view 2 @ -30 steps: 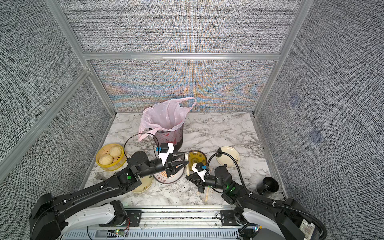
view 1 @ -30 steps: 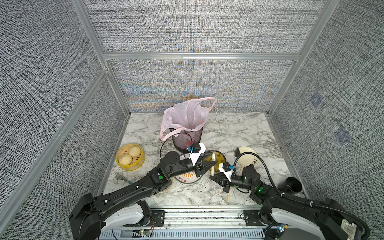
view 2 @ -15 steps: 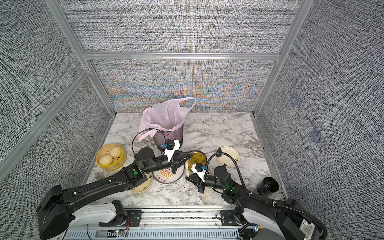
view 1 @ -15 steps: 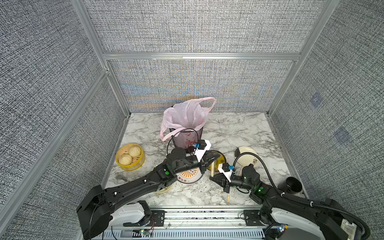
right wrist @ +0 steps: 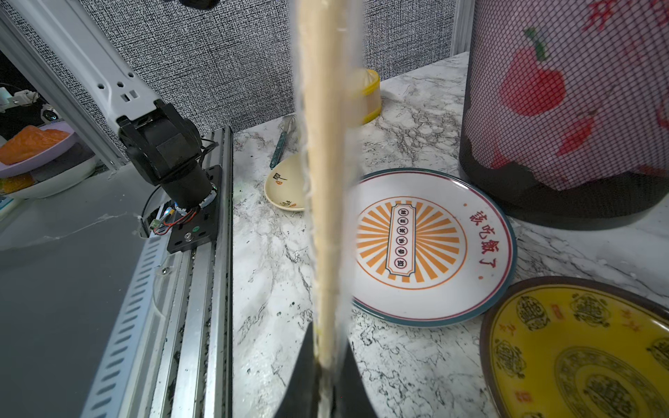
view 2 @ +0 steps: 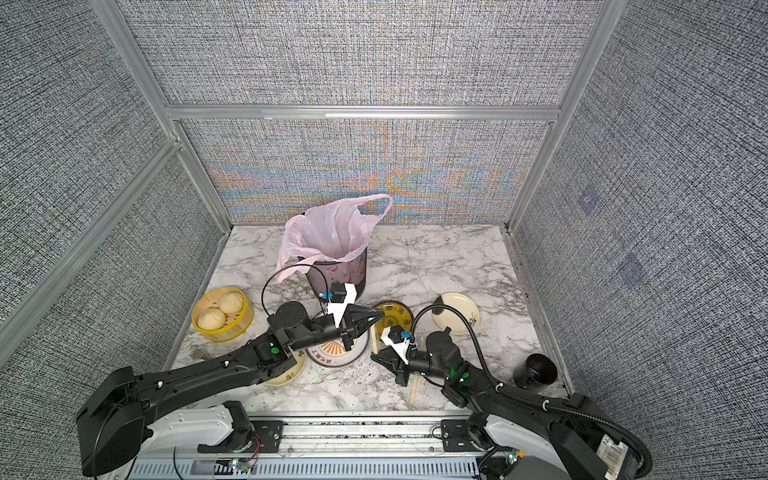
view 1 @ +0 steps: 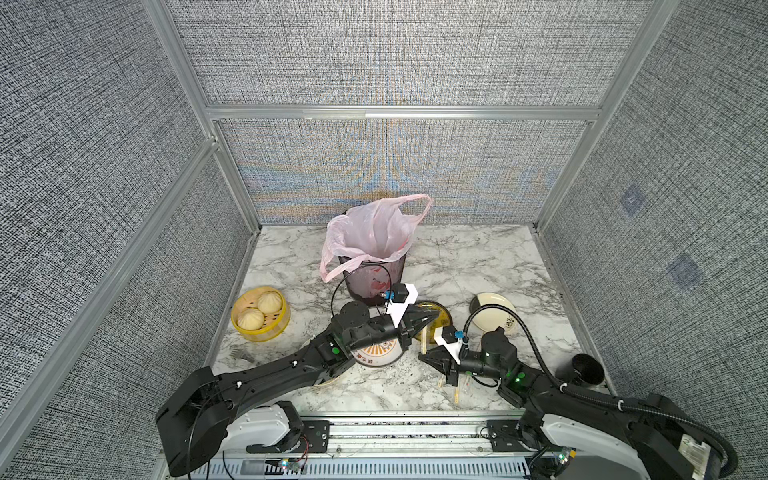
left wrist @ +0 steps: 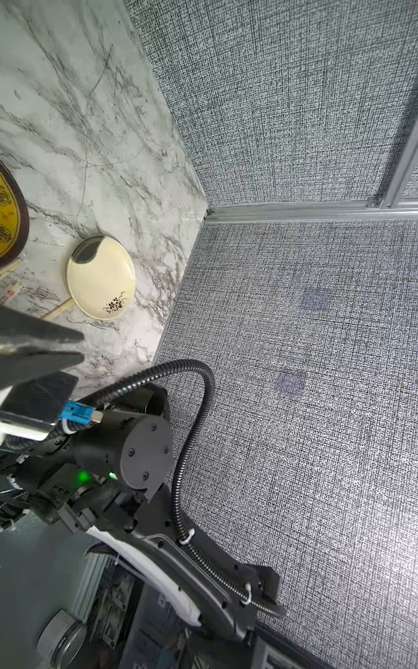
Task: Remove the packaging of disposable chopsticks
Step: Remove the packet bag from the disposable chopsticks.
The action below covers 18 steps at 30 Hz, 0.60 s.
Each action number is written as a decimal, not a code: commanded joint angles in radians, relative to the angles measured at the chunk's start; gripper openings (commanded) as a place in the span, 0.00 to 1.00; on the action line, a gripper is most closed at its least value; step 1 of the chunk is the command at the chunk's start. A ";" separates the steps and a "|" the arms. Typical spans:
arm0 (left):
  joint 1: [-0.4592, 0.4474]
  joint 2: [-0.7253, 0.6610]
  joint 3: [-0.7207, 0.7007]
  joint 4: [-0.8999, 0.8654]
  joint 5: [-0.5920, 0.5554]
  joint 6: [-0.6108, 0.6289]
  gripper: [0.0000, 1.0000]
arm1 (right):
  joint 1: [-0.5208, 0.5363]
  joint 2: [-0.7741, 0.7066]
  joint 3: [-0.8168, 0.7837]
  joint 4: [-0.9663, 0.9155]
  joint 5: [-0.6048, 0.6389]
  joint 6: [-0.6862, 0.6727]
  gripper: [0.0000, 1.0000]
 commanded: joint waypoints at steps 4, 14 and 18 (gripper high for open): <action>0.000 -0.006 -0.030 -0.032 -0.004 0.009 0.00 | 0.000 -0.028 0.023 0.128 -0.010 0.028 0.00; 0.000 0.010 -0.040 -0.042 -0.003 0.007 0.00 | 0.000 -0.084 0.029 0.118 -0.015 0.011 0.00; 0.001 0.019 -0.044 -0.030 0.006 0.001 0.00 | 0.000 -0.098 0.032 0.130 -0.011 -0.008 0.00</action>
